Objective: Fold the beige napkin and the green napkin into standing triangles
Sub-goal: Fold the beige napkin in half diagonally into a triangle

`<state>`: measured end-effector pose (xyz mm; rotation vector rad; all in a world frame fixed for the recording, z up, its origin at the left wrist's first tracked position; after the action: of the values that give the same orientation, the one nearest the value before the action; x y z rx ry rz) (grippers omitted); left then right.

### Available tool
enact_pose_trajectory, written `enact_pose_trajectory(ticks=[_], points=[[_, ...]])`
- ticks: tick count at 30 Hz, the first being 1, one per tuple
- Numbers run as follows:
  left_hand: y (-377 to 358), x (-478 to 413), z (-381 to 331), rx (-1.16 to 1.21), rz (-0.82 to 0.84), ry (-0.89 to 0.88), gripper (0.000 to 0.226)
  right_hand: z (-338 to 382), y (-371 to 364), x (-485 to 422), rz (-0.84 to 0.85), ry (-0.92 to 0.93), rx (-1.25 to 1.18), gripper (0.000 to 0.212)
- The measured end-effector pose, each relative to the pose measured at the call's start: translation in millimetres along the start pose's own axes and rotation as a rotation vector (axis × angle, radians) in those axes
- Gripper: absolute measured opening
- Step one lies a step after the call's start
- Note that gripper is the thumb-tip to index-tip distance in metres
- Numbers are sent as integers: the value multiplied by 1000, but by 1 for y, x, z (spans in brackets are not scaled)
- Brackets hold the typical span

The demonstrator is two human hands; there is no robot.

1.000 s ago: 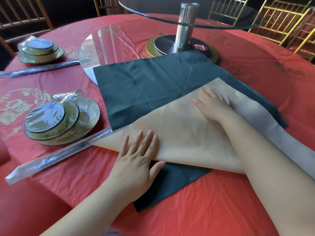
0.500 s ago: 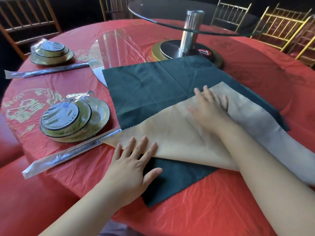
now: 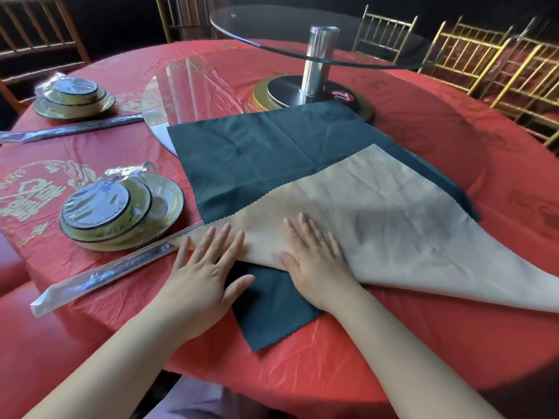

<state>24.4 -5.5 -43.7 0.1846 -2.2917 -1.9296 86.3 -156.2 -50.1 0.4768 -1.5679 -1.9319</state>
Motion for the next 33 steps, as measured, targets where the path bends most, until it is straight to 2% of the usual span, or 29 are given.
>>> enact_pose_trajectory(ticks=[6,11,14,18,21,22,24,27,30,33], points=[[4,13,3,-18,-21,-142,77,-3,3,-6,-7,-69,20,60],[1,13,15,-7,37,-11,103,-7,5,-7,-27,-136,37,61],[-2,13,19,-34,76,58,111,-5,8,-5,-48,-140,35,62],[-3,13,19,-116,94,86,120,20,12,13,-44,81,-20,59],[0,11,10,-84,82,103,126,36,4,35,25,210,-36,68],[3,7,2,-63,57,83,125,37,0,39,51,216,-31,69],[9,-2,-25,41,-14,-21,104,37,-8,39,65,218,-28,72],[4,-19,-63,243,30,-126,70,39,-8,34,21,236,-36,63],[-10,-26,-71,204,42,-79,70,34,-4,34,4,227,-108,51],[-16,-23,-69,118,10,-65,87,30,-6,40,3,215,-54,62]])
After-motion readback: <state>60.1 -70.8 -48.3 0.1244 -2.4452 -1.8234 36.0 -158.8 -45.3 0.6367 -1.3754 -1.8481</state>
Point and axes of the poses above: each hand's wrist, its own x-axis away from the middle knuckle, its own y-axis out of the back of the hand, z = x × y, the point moved 8 cm from there along -x, towards the middle knuckle, and after that the axes turned 14 degrees about y, right-handed, at the moved point
